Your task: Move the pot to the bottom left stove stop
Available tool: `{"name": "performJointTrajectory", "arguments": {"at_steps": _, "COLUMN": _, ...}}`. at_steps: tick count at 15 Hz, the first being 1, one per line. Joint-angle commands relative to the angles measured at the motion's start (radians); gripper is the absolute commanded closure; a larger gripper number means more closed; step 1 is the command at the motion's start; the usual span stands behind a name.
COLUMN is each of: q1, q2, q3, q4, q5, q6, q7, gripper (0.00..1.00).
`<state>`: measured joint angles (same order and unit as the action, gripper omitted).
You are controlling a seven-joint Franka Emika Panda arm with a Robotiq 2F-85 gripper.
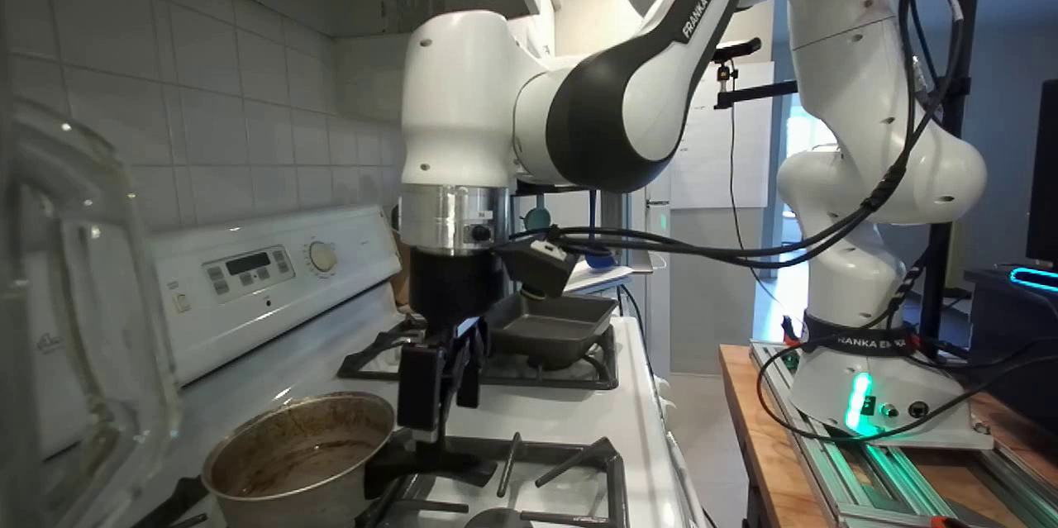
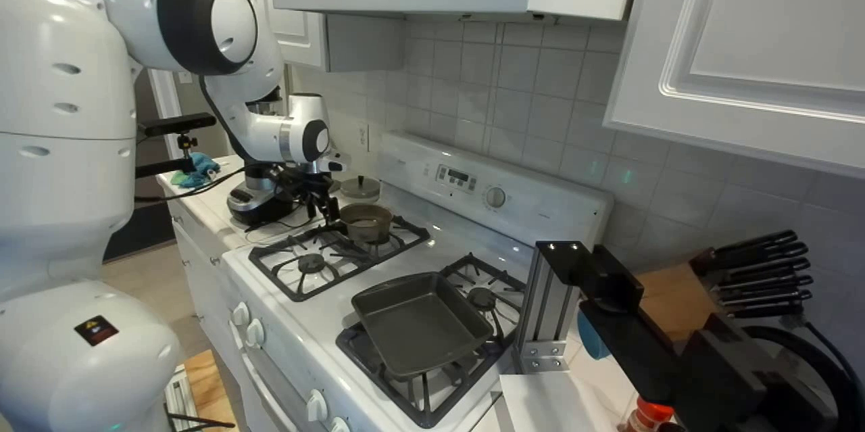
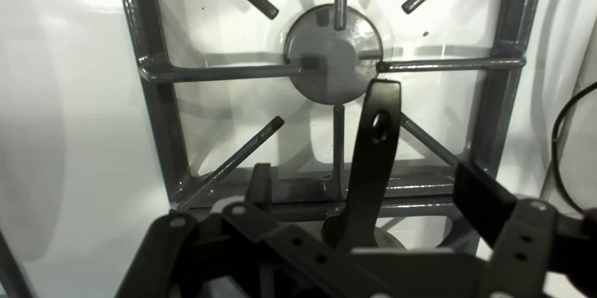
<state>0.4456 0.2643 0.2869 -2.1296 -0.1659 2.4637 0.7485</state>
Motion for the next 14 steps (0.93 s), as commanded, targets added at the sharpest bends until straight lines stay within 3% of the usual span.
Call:
{"name": "performJointTrajectory", "arguments": {"at_steps": 1, "q1": 0.042, "q2": 0.057, "q3": -0.04, "q4": 0.043, "q5": -0.067, "q6": 0.022, "q7": 0.065, "gripper": 0.0}}
{"name": "performJointTrajectory", "arguments": {"at_steps": 8, "q1": 0.085, "q2": 0.118, "q3": -0.085, "q4": 0.114, "q5": -0.098, "q6": 0.011, "q7": 0.136, "gripper": 0.0}}
{"name": "performJointTrajectory", "arguments": {"at_steps": 9, "q1": 0.088, "q2": 0.123, "q3": -0.088, "q4": 0.12, "q5": -0.095, "q6": 0.01, "q7": 0.141, "gripper": 0.23}}
{"name": "performJointTrajectory", "arguments": {"at_steps": 11, "q1": 0.094, "q2": 0.131, "q3": -0.094, "q4": 0.129, "q5": -0.09, "q6": 0.01, "q7": 0.146, "gripper": 0.32}}
{"name": "performJointTrajectory", "arguments": {"at_steps": 14, "q1": 0.1, "q2": 0.14, "q3": -0.099, "q4": 0.139, "q5": -0.089, "q6": 0.011, "q7": 0.152, "gripper": 0.56}}
